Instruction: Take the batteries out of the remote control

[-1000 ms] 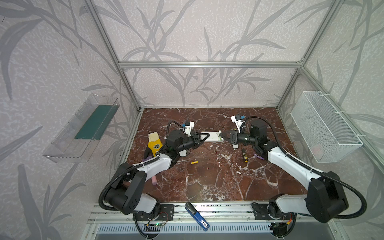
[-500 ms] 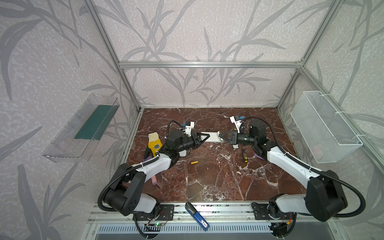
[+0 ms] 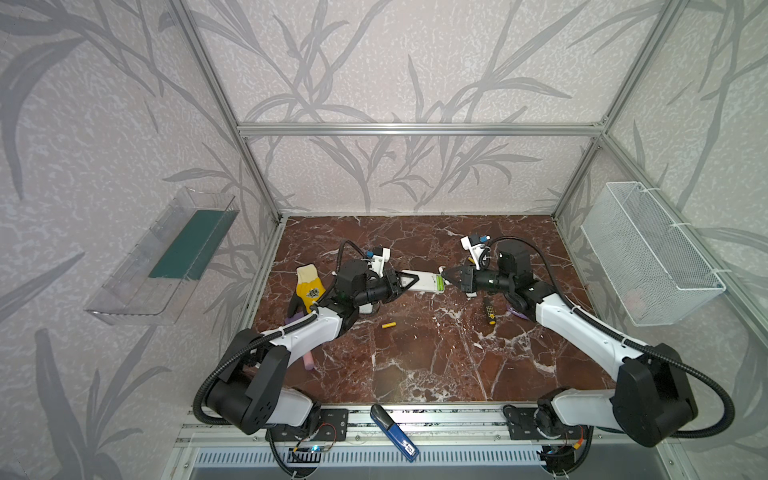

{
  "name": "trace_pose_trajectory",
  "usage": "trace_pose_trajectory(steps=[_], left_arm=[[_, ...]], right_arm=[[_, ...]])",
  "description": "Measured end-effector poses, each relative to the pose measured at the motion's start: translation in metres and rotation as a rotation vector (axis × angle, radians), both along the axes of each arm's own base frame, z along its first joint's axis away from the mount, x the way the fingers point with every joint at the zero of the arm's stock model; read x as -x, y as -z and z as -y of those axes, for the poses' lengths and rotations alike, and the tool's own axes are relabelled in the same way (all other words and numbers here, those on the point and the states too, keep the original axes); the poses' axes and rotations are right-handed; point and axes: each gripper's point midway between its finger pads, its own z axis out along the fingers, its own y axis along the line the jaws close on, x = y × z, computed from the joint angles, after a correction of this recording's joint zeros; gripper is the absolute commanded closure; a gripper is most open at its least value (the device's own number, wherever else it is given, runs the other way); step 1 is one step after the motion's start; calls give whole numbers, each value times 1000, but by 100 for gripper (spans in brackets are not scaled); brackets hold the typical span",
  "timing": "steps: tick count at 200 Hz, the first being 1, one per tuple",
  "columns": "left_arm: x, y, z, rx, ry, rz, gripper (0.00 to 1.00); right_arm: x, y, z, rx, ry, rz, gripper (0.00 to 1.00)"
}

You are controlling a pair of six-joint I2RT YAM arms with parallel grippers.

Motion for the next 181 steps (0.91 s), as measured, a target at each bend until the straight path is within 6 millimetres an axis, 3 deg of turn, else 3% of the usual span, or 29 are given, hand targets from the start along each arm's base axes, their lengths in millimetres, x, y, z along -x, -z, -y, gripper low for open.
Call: trace_pose_trajectory(steps=[32, 59, 121, 181], left_arm=[[3, 16, -5, -68, -9, -21, 100], [8, 24, -12, -133, -21, -26, 100], [18, 34, -25, -238, -27, -17, 100], [25, 40, -29, -283, -10, -14, 100]], right_arm=[[-10, 15, 12, 96, 71, 16, 100], [-20, 39, 20, 204, 134, 11, 100], [-45, 115, 17, 434, 197, -75, 100], [-71, 161, 16, 571, 253, -105, 100]])
